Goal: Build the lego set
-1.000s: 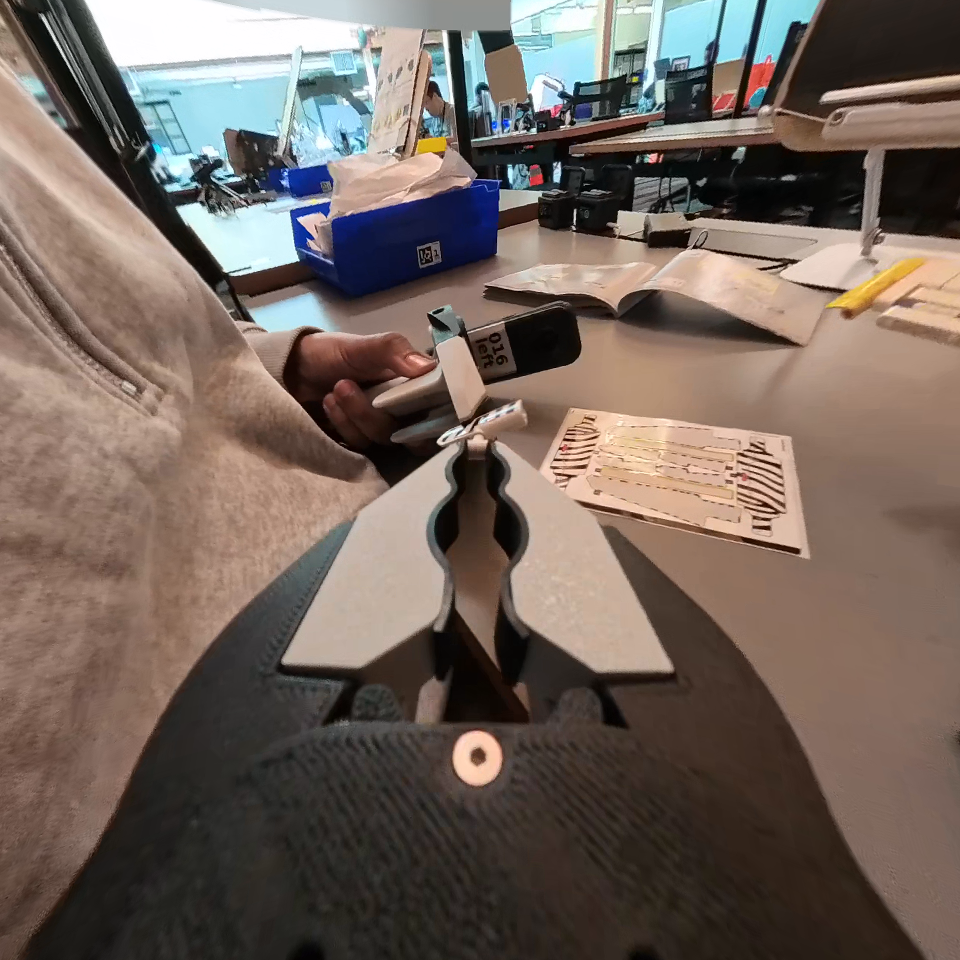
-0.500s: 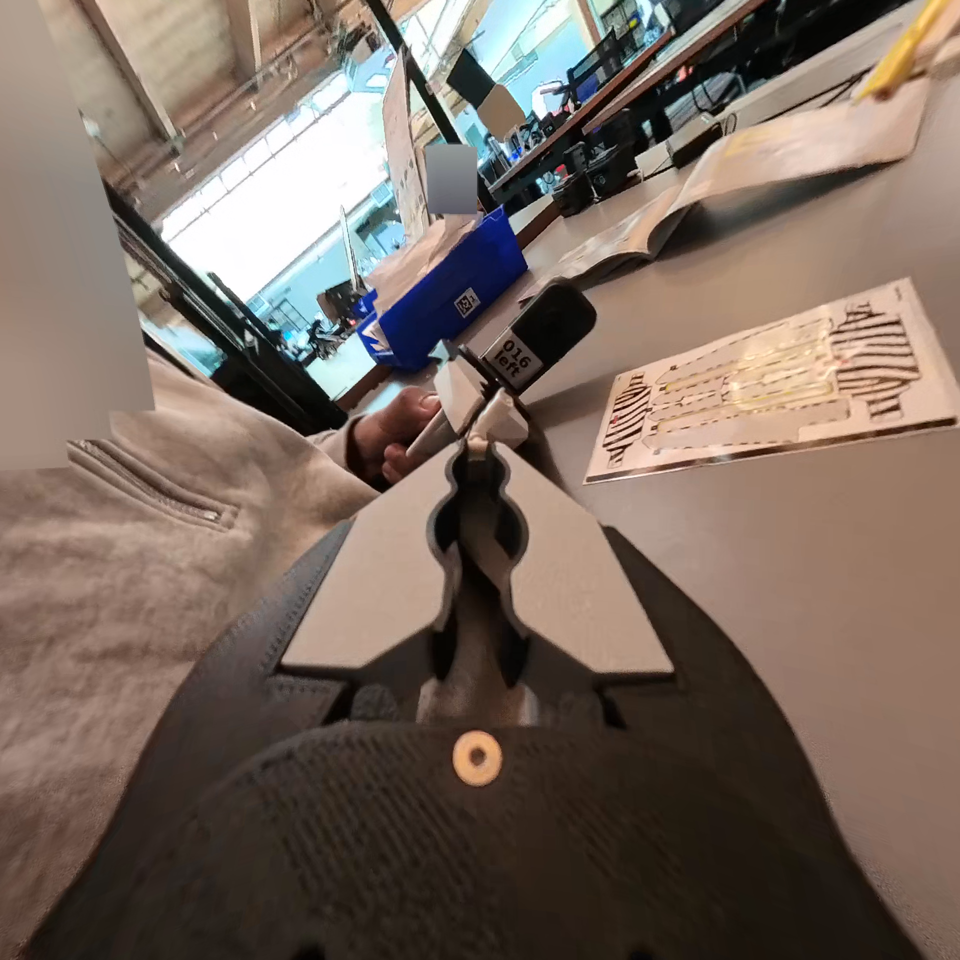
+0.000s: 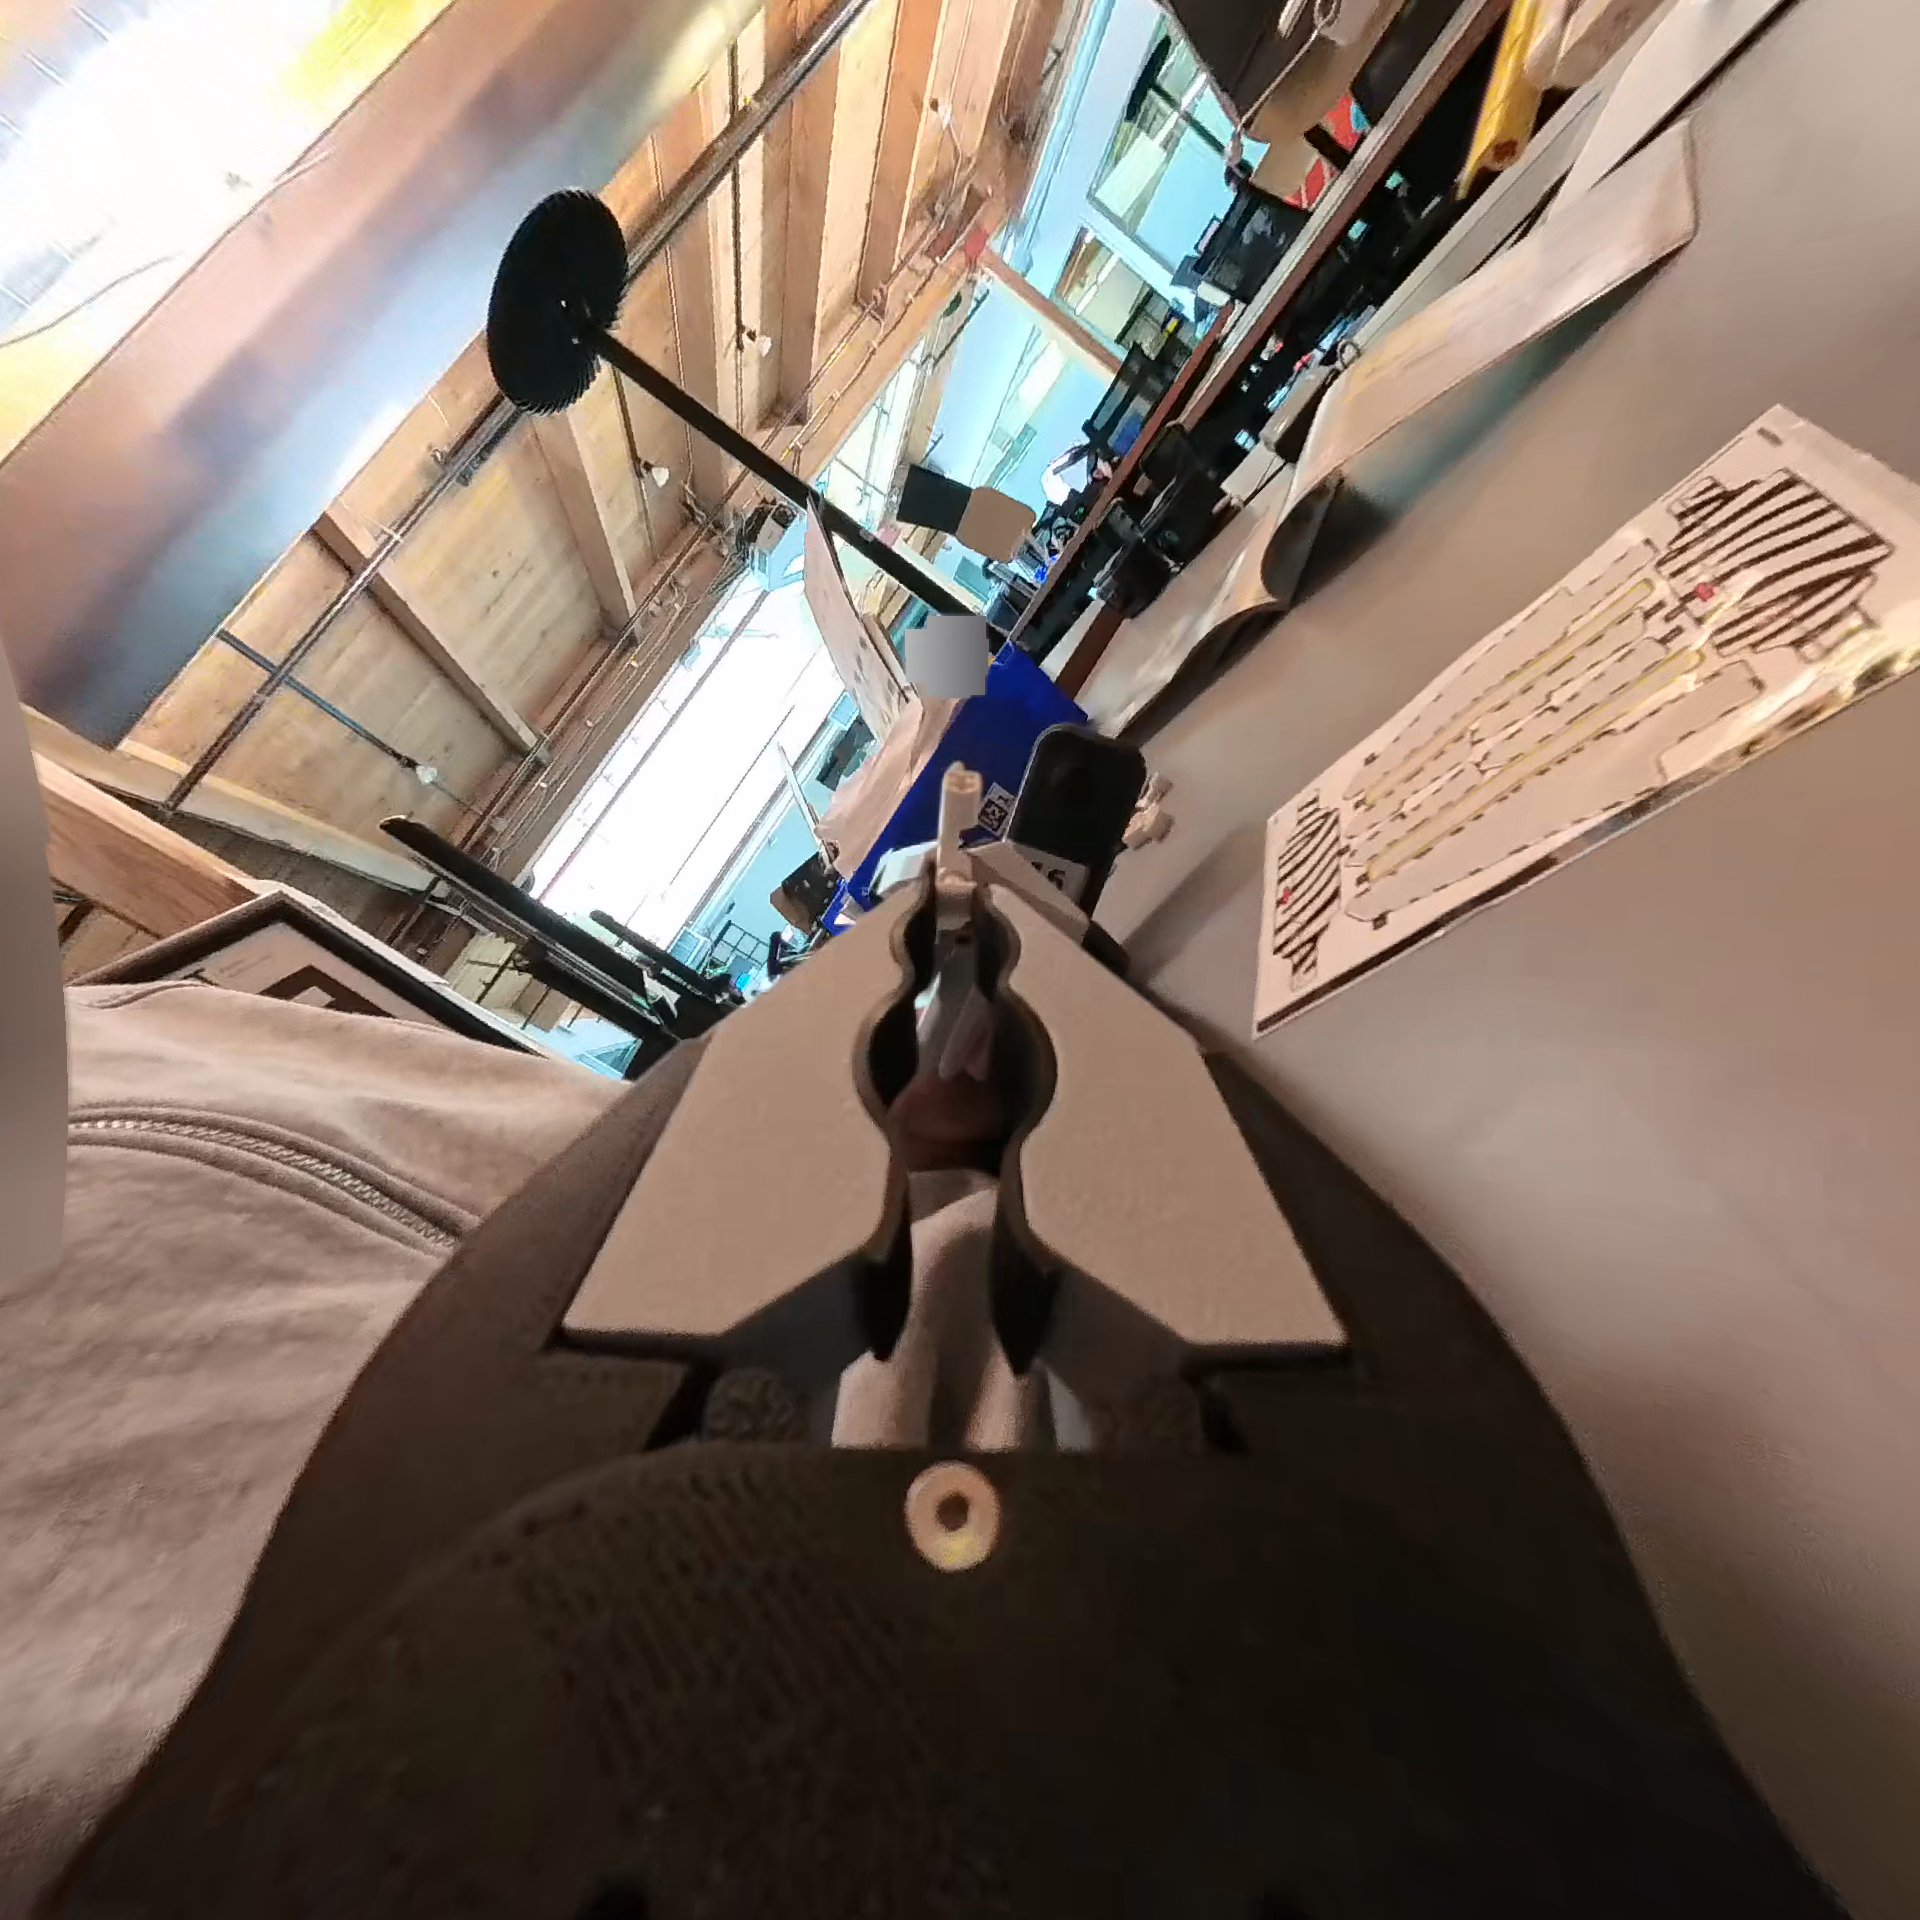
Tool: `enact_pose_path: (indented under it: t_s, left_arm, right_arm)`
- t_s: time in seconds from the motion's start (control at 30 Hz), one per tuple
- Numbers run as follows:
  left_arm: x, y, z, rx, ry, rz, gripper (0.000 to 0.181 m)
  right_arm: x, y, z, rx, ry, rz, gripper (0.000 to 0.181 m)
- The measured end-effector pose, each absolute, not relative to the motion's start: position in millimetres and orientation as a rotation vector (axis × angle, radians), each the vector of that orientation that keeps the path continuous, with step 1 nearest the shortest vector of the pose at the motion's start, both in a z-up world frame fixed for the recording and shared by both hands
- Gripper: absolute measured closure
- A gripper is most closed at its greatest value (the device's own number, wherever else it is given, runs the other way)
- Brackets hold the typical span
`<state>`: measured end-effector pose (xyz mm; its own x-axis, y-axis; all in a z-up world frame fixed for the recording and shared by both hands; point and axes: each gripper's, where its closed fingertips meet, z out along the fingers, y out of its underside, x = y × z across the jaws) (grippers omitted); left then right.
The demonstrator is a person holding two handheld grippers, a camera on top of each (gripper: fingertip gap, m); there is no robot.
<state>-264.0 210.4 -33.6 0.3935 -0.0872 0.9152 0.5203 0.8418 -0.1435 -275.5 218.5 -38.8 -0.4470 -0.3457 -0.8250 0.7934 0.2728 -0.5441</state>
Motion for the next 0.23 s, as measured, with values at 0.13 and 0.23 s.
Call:
enact_pose_path:
  t_s: [0.13,0.23]
  left_arm:
    - [-264.4,207.9,-34.4,-0.41,-1.108,-0.377,0.18]
    - [-264.7,206.0,-34.0,-0.39,-1.098,-0.369,0.18]
  right_arm:
    - [-276.9,215.9,-38.9,0.476,1.491,-1.387,0.177]
    - [-277.5,213.9,-40.5,0.52,1.449,-1.357,0.176]
